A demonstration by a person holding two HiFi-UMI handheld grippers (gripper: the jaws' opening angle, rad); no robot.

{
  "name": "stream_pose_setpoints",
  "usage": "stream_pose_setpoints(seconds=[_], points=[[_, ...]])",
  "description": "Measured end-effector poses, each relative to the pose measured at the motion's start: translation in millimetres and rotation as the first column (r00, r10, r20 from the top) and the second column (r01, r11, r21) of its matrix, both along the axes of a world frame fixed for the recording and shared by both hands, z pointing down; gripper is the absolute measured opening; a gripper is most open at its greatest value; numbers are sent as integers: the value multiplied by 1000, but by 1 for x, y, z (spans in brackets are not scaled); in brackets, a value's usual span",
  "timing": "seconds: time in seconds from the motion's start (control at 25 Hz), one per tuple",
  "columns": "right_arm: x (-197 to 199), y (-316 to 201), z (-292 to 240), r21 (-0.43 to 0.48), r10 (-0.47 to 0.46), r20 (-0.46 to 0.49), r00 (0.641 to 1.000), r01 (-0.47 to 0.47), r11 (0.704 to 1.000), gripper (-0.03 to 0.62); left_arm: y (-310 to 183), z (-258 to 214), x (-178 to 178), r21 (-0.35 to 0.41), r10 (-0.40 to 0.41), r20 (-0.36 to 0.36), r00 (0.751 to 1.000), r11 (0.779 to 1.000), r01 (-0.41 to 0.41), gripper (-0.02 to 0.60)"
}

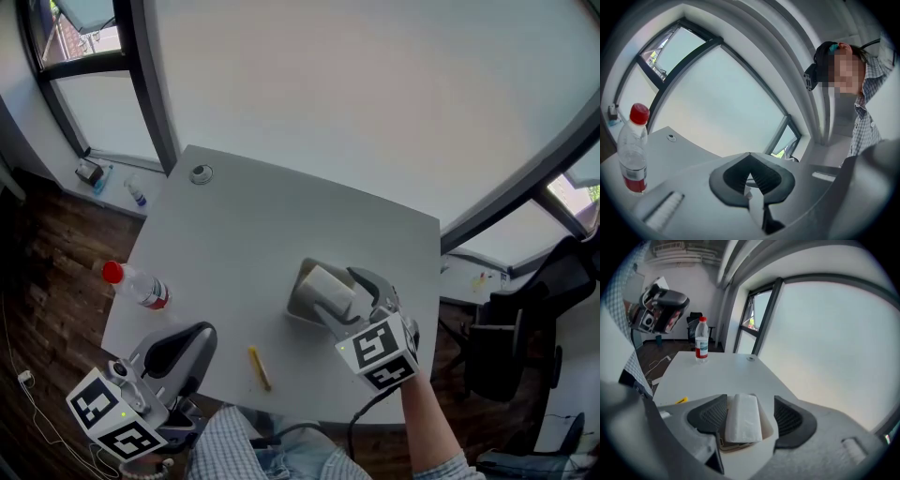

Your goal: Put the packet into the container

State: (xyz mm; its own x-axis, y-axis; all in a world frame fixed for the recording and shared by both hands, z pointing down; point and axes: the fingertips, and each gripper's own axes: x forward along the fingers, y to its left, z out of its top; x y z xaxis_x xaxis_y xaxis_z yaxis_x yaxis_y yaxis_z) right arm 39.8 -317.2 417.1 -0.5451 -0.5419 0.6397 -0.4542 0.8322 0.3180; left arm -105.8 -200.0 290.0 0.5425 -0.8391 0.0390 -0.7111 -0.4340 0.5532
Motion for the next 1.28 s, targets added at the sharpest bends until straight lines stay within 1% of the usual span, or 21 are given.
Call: stream_pose_setpoints(seconds=[0.04,0.08,0.12,0.16,0.24,0.32,0.44,0.6,0.68,0.8,0.88,0.96,1.04,1.12,1.2,1.28], points=[[2,-2,-11,42,20,40,999,-22,999,303,0,0,1,2,4,-1,1000,1000,-4,3],[4,-5,-24,96,41,74,996,-48,994,239,0,-1,2,3,8,0,1000,1000,-8,3],[8,-8,-35,149,59,100,993,-74,986,147,0,-1,4,4,13,1,1000,1000,-13,3],[12,-9,-44,189,74,120,990,-96,977,105,-1,-2,5,6,18,3,1000,1000,-18,3],[19,-9,-58,226,98,165,981,-134,965,47,-2,-4,8,11,27,6,1000,1000,-27,3],[25,-6,-72,231,121,233,965,-176,957,3,-3,-6,9,16,34,10,999,999,-34,3],[31,1,-96,225,149,343,927,-236,945,2,-4,-9,10,23,44,17,999,999,-44,3],[46,13,-127,256,169,439,882,-303,918,2,-5,-12,13,33,57,27,998,998,-58,3],[54,20,-141,231,178,518,837,-337,913,2,-6,-14,16,37,65,33,997,997,-66,3],[67,30,-157,173,199,626,754,-383,907,2,-6,-17,20,43,80,40,996,996,-81,3],[75,37,-163,159,207,661,722,-404,901,2,-6,-20,21,47,87,45,995,995,-90,3],[83,44,-167,160,216,677,704,-426,890,2,-7,-21,23,51,94,49,994,994,-96,3],[94,50,-169,166,231,689,687,-460,872,2,-7,-22,25,55,98,53,994,993,-101,3],[106,57,-169,156,248,710,659,-491,857,2,-6,-24,26,62,97,55,994,993,-100,3],[116,64,-168,131,265,731,629,-510,850,2,-6,-26,28,66,99,58,993,993,-102,3],[124,69,-164,113,282,735,616,-521,846,2,-5,-27,31,66,105,63,993,992,-109,3]])
